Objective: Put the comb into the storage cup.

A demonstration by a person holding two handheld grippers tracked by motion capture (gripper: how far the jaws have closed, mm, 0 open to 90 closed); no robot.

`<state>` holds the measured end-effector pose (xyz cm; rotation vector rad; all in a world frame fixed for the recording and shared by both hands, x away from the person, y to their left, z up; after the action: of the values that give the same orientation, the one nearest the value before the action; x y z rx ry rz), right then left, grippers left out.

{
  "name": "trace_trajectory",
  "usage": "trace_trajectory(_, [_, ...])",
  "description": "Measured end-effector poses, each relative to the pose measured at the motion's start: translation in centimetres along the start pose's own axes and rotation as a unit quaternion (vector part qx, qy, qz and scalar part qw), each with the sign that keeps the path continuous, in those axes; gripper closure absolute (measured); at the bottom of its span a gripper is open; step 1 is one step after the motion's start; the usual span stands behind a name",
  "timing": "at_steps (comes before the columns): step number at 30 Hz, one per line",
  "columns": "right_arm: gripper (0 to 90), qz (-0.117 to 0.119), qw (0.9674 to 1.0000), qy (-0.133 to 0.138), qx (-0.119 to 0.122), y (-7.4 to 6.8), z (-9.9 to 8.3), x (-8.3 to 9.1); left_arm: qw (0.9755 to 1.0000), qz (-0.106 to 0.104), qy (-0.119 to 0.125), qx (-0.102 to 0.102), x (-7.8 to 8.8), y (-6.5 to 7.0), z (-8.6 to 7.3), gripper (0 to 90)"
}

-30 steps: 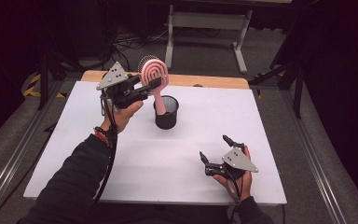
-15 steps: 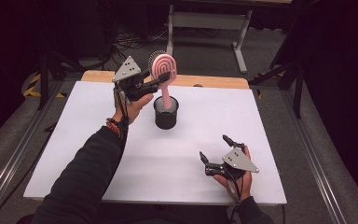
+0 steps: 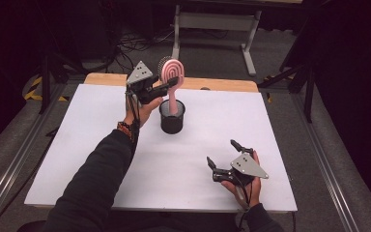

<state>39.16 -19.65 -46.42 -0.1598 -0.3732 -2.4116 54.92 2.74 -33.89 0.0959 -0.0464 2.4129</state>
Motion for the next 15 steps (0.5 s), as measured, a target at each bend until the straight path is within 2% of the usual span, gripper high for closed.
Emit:
trace_trajectory(3, [5.4,0.002,1.0000,-0.001,0.001,0.0,0.0,0.0,1.0000,0.002,-0.005,-0.004,-0.2,0.0,-0.6,62.2])
trace_trajectory(5, [5.5,0.001,1.0000,0.000,-0.001,0.0,0.0,0.0,0.9999,-0.004,-0.008,0.006,-0.2,0.1,-1.0,62.2])
trace_trajectory(12, [5.8,-0.001,1.0000,-0.001,-0.001,0.0,-0.1,-0.1,0.9998,-0.004,-0.020,0.010,-0.5,0.2,-2.2,62.1])
trace_trajectory(15, [6.6,-0.001,1.0000,-0.003,-0.004,0.0,-0.1,-0.2,0.9995,-0.005,-0.027,0.019,-0.6,0.2,-3.1,62.1])
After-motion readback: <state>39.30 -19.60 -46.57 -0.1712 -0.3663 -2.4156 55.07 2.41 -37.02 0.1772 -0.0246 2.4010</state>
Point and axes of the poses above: each handheld gripper's, and its own axes: x roughly backward along the jaws, z roughly out of its top, y roughly to its right, the point moved 7 cm from there along -x, roughly forward along the jaws, and after that the axes turned 10 degrees about z, right-handed, at the moved point
